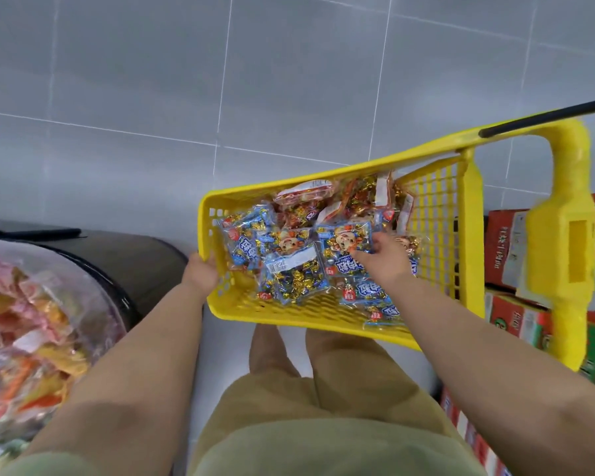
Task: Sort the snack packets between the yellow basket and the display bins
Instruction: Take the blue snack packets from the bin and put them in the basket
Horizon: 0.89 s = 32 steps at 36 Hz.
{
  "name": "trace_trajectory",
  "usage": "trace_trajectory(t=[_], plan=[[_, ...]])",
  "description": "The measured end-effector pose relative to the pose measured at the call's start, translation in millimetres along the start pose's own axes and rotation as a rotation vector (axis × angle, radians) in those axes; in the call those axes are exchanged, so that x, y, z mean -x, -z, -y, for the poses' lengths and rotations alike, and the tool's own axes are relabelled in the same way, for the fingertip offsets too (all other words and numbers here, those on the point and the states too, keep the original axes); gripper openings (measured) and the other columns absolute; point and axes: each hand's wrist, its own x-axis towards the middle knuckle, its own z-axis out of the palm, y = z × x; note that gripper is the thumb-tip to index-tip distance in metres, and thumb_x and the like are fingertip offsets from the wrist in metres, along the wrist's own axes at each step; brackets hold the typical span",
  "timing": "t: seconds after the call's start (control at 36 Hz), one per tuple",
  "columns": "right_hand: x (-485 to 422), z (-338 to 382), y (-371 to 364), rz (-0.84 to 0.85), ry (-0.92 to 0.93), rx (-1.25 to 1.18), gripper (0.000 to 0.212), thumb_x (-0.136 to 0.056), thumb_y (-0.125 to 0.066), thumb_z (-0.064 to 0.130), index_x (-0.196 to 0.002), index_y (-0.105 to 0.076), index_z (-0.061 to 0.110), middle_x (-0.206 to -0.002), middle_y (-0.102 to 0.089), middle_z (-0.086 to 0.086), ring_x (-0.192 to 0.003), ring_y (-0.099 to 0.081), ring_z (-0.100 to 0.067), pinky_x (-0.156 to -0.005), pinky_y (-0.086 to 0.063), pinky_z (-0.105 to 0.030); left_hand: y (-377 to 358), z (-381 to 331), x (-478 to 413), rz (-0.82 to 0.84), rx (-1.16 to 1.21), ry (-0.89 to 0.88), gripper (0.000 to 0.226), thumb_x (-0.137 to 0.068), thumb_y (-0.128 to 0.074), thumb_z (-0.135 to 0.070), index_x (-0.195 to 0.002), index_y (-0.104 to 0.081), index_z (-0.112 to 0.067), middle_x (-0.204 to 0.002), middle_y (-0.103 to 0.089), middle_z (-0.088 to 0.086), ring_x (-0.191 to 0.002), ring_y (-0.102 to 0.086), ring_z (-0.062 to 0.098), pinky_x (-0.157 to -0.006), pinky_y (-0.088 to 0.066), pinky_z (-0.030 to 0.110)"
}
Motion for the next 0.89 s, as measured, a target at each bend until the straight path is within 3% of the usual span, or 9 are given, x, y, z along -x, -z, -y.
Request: trace_trajectory(t=[0.14, 0.31, 0.42, 0.47, 0.5, 0.56, 0.67, 0.78, 0.89], plan=[[17.1, 4.3, 5.7, -0.027, 0.048, -0.044, 0.024, -0.085, -0.068, 0.030, -0.078, -0.046, 0.022, -0.065, -0.037, 0.010, -0.063, -0.040, -0.014, -0.049, -0.031, -0.021, -0.6, 3.0, -2.0, -0.005, 0.033, -0.064, 0.025, -0.102, -0.041, -0.026, -0.109, -0.045, -0.003, -0.119, -0.058, 0.029, -0.111, -0.056, 0.041, -0.090, -0.043, 0.042], [58.0, 12.2, 23.2, -0.148, 0.147, -0.293, 0.029, -0.084, -0.069, 0.028, -0.076, -0.046, 0.011, -0.069, -0.034, 0.003, -0.060, -0.032, -0.012, -0.056, -0.029, -0.025, 8.0, 3.4, 2.8, 0.057, -0.011, -0.065, 0.046, -0.102, -0.040, -0.033, -0.124, -0.049, 0.006, -0.125, -0.057, 0.028, -0.115, -0.055, 0.040, -0.096, -0.045, 0.042], [87.1, 24.0, 12.5, -0.016, 0.180, -0.469, 0.034, -0.081, -0.072, 0.026, -0.066, -0.043, 0.015, -0.061, -0.028, 0.001, -0.054, -0.031, -0.005, -0.051, -0.028, -0.019, 13.9, -5.9, 22.9, -0.085, 0.076, -0.115, 0.056, -0.094, -0.057, -0.033, -0.134, -0.040, 0.003, -0.135, -0.050, 0.024, -0.125, -0.049, 0.035, -0.100, -0.039, 0.039], [92.1, 32.3, -4.0, 0.173, 0.105, -0.530, 0.015, -0.080, -0.073, 0.024, -0.085, -0.060, 0.018, -0.064, -0.045, -0.005, -0.062, -0.043, -0.004, -0.057, -0.037, -0.021, 19.2, -12.2, 42.9, -0.195, 0.190, -0.253, 0.046, -0.093, -0.059, -0.033, -0.126, -0.049, -0.004, -0.129, -0.055, 0.019, -0.121, -0.052, 0.031, -0.096, -0.041, 0.034], [90.3, 32.9, -14.7, 0.260, 0.063, -0.560, 0.029, -0.080, -0.073, 0.024, -0.105, -0.062, 0.015, -0.077, -0.057, -0.005, -0.071, -0.051, -0.005, -0.065, -0.043, -0.024, 21.4, -15.5, 53.5, -0.184, 0.296, -0.297, 0.035, -0.094, -0.058, -0.035, -0.116, -0.054, -0.009, -0.118, -0.061, 0.015, -0.111, -0.057, 0.027, -0.087, -0.046, 0.031], [90.4, 41.3, -35.1, 0.357, -0.028, -0.578, 0.056, -0.079, -0.074, 0.024, -0.128, -0.052, 0.007, -0.108, -0.063, -0.001, -0.095, -0.059, -0.011, -0.082, -0.047, -0.032, 24.7, -25.1, 78.6, 0.069, 0.630, -0.227, 0.032, -0.097, -0.050, -0.041, -0.110, -0.055, -0.012, -0.094, -0.068, 0.004, -0.088, -0.064, 0.017, -0.069, -0.052, 0.025], [87.7, 52.5, -67.9, 0.427, -0.073, -0.611, 0.060, -0.078, -0.076, 0.025, -0.127, -0.052, 0.001, -0.111, -0.064, 0.000, -0.105, -0.061, -0.017, -0.093, -0.047, -0.036, 26.5, -22.6, 106.3, 0.657, 0.814, -0.094, 0.046, -0.086, -0.052, -0.041, -0.124, -0.054, -0.015, -0.110, -0.068, 0.003, -0.088, -0.068, 0.015, -0.088, -0.053, 0.043], [74.5, 48.3, -78.4, 0.382, -0.049, -0.591, 0.021, -0.087, -0.062, 0.040, -0.093, -0.066, 0.020, -0.094, -0.065, 0.004, -0.094, -0.058, -0.016, -0.087, -0.048, -0.039, 25.3, -5.6, 105.1, 0.581, 0.776, -0.102, 0.029, -0.090, -0.058, -0.005, -0.118, -0.058, -0.007, -0.101, -0.070, 0.013, -0.077, -0.072, 0.021, -0.073, -0.058, 0.042], [48.1, 31.4, -78.9, 0.055, 0.032, -0.221, 0.039, -0.087, -0.063, 0.030, -0.121, -0.053, 0.013, -0.117, -0.056, -0.005, -0.097, -0.055, -0.019, -0.086, -0.047, -0.036, 25.5, 7.8, 93.0, 0.434, 0.820, -0.037, 0.020, -0.089, -0.060, -0.001, -0.109, -0.057, -0.004, -0.079, -0.074, 0.009, -0.063, -0.071, 0.019, -0.060, -0.060, 0.036]])
